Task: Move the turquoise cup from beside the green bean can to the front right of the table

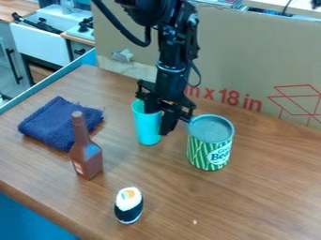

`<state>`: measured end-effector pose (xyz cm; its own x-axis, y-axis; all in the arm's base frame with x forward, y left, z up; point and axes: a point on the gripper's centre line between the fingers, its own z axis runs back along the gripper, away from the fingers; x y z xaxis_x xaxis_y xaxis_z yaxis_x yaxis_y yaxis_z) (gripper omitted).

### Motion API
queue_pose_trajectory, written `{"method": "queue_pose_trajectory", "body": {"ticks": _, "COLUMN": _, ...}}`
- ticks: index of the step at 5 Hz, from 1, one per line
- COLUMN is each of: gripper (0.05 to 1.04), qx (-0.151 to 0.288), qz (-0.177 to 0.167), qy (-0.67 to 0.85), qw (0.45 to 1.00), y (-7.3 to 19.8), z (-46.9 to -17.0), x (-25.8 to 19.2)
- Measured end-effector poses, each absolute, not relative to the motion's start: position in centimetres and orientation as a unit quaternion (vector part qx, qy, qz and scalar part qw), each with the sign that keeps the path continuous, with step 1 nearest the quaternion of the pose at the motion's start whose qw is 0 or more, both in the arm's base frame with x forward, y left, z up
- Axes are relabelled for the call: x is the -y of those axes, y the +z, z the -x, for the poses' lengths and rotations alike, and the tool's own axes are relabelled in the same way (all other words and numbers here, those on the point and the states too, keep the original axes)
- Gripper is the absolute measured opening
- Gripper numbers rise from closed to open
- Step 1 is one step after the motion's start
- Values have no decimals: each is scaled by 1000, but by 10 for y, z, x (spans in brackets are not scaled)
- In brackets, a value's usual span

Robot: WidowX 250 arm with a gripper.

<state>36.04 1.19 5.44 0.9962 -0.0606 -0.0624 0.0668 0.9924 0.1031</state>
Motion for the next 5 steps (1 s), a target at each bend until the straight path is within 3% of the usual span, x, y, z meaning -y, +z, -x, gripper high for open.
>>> {"method": "queue_pose_trajectory", "body": {"ticks": 1, "gripper": 167, "qx": -36, "qz": -48, "qy": -30, "qw": 998, "y": 52, "z": -357, "x": -11}}
{"method": "queue_pose_trajectory", "body": {"ticks": 2, "gripper": 111, "qx": -40, "qz": -61, "qy": -1, "qw": 997, "y": 53, "z": -354, "x": -14}}
{"method": "queue_pose_trajectory", "body": {"ticks": 3, "gripper": 106, "qx": -16, "qz": -55, "qy": -5, "qw": 998, "y": 74, "z": -354, "x": -11}}
{"method": "queue_pose_trajectory", "body": {"ticks": 4, "gripper": 106, "qx": 37, "qz": -36, "qy": -40, "qw": 998, "y": 113, "z": -343, "x": 15}}
{"method": "queue_pose_trajectory", "body": {"ticks": 5, "gripper": 106, "qx": 63, "qz": -13, "qy": -111, "qw": 992, "y": 137, "z": -322, "x": 60}}
